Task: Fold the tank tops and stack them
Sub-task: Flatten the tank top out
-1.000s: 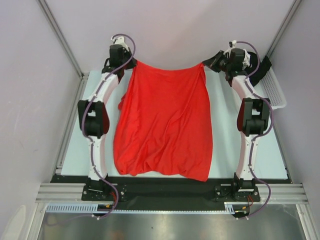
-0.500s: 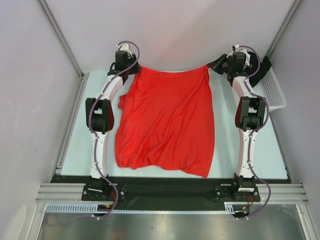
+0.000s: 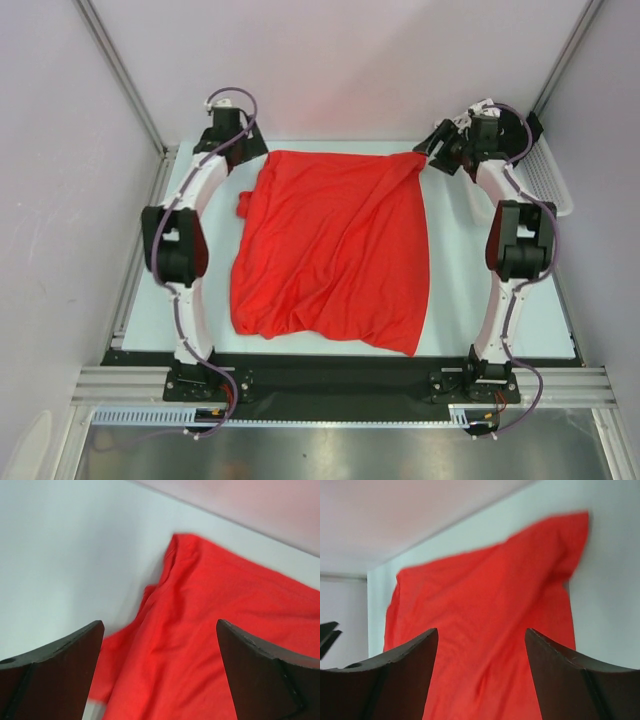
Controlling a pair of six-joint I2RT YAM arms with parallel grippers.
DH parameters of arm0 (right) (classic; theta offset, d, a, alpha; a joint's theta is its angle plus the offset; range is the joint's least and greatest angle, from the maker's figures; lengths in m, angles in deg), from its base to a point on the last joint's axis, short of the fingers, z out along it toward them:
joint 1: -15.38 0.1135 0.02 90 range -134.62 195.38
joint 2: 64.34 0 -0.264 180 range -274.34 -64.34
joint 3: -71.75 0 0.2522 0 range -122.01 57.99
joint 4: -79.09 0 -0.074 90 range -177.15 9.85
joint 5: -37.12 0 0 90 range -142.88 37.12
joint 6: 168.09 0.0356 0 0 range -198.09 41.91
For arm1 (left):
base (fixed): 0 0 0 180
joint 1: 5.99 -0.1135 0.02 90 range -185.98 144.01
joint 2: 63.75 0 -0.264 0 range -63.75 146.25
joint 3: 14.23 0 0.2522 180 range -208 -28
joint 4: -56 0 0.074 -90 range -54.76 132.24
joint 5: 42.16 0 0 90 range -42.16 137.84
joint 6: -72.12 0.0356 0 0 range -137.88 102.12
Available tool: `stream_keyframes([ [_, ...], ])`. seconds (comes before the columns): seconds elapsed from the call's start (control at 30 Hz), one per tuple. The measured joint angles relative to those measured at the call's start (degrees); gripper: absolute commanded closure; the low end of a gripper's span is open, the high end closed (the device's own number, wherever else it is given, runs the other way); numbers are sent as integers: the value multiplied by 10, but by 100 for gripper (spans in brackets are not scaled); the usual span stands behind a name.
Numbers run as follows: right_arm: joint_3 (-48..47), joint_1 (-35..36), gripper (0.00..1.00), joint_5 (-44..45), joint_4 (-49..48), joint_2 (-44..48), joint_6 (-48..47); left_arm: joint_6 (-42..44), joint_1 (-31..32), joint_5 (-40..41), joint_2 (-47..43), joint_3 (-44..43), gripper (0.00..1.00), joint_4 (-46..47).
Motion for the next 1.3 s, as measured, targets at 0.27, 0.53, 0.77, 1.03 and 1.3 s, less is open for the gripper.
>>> stream_keyframes([
  [0.27,318,55,33,91,50,301,-51,-74,-82,-32,-183,273,9,61],
  [0.53,562,125,35,166,89,519,-50,-98,-101,-91,-116,332,24,78],
  [0.77,615,143,35,209,166,567,-44,-110,-97,-144,-63,308,59,93],
  [1.03,682,147,36,222,224,629,-18,-113,-99,-150,-49,290,100,94],
  [1.3,696,273,40,242,275,681,58,-112,-121,-129,-49,250,100,72],
])
